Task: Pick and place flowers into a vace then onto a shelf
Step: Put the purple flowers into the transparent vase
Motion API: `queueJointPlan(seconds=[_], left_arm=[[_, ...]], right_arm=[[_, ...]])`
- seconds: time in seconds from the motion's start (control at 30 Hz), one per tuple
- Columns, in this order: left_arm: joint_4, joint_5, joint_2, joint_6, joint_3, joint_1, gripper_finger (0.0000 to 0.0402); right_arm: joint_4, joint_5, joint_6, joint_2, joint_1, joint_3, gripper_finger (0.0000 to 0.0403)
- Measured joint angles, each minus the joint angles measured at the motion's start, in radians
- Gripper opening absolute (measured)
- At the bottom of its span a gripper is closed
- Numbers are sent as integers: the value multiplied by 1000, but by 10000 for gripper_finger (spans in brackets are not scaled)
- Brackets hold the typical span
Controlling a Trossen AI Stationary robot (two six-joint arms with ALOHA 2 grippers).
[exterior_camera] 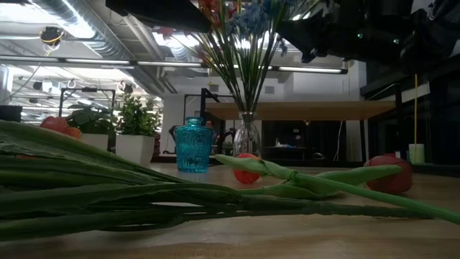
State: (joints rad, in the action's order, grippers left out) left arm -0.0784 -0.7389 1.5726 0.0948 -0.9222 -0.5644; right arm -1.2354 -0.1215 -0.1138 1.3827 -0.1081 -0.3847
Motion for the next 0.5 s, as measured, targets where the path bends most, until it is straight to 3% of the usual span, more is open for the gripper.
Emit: queueJointPlan(seconds=[0.5], left_arm=[[-8, 0, 0, -2, 0, 0, 2]], right_arm=[[-7, -2, 17, 61, -33, -1, 4]])
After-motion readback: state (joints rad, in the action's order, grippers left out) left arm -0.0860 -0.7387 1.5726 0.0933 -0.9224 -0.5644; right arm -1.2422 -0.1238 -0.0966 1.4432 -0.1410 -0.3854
